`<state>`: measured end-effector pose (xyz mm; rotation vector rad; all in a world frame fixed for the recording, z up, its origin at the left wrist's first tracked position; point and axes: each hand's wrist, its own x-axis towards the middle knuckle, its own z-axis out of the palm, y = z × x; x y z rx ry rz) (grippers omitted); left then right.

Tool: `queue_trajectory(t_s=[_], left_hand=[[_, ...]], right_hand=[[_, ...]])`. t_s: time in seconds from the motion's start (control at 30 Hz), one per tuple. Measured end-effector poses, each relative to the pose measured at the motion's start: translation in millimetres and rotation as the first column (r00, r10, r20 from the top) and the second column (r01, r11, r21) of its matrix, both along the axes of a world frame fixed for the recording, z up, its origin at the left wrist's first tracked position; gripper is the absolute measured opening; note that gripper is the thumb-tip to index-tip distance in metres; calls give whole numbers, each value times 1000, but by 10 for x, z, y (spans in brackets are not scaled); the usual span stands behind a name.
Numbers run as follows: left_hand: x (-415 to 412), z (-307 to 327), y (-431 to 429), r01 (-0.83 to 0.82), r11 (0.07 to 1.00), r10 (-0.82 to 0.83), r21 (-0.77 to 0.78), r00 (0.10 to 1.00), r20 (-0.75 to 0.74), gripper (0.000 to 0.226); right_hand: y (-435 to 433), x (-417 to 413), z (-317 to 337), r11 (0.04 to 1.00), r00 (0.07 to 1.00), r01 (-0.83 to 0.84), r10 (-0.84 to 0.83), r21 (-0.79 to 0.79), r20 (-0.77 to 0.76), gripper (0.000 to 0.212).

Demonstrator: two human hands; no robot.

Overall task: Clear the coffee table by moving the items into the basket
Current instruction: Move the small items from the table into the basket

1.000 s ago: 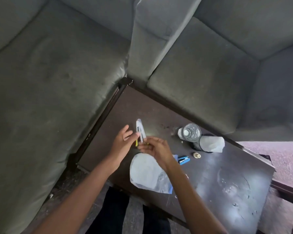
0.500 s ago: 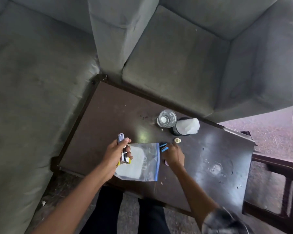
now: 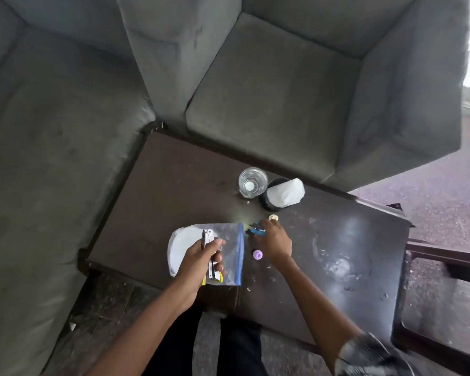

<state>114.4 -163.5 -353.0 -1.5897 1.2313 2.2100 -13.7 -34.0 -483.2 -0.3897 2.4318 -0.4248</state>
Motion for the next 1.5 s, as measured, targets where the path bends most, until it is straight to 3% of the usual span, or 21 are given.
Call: queue_trajectory(t_s=[0.07, 0.17, 0.23, 0.3, 0.43, 0.67, 0.83, 1.13, 1.5], left_hand=[[-36, 142, 141, 15, 1000, -15, -7, 999, -29, 12], [-100, 401, 397, -13, 1000, 12, -7, 997, -77, 15], [-125, 637, 618, -13, 1000, 14, 6, 994, -107, 14], [-131, 856, 866, 12, 1000, -11, 8, 991, -137, 11], [-61, 1160, 1338, 37, 999, -31, 25, 982, -187, 10], [239, 1518, 1983, 135, 987, -154, -83, 945, -288, 16], [614, 1569, 2360, 228, 932, -312, -283, 901, -300, 22], [1194, 1596, 3225, 251, 939, -328, -235, 860, -392, 19], [841, 1627, 4744, 501, 848, -526, -172, 755, -392, 27]], right_hand=[[123, 20, 400, 939, 956, 265, -228, -218, 183, 29], [401, 107, 1121, 687, 779, 579, -306, -439, 548, 16], [643, 172, 1566, 528, 632, 716, -213, -456, 745, 8], [885, 228, 1879, 413, 514, 805, -128, -425, 848, 13], [1314, 369, 2220, 306, 392, 884, -78, -353, 916, 32], [1978, 833, 2636, 163, 438, 893, -96, -420, 894, 36], [2396, 1308, 2773, 182, 549, 833, -149, -523, 822, 21], [3378, 1873, 3063, 255, 649, 760, -253, -598, 717, 22], [5039, 1917, 3043, -84, 480, 835, -372, -543, 795, 13]])
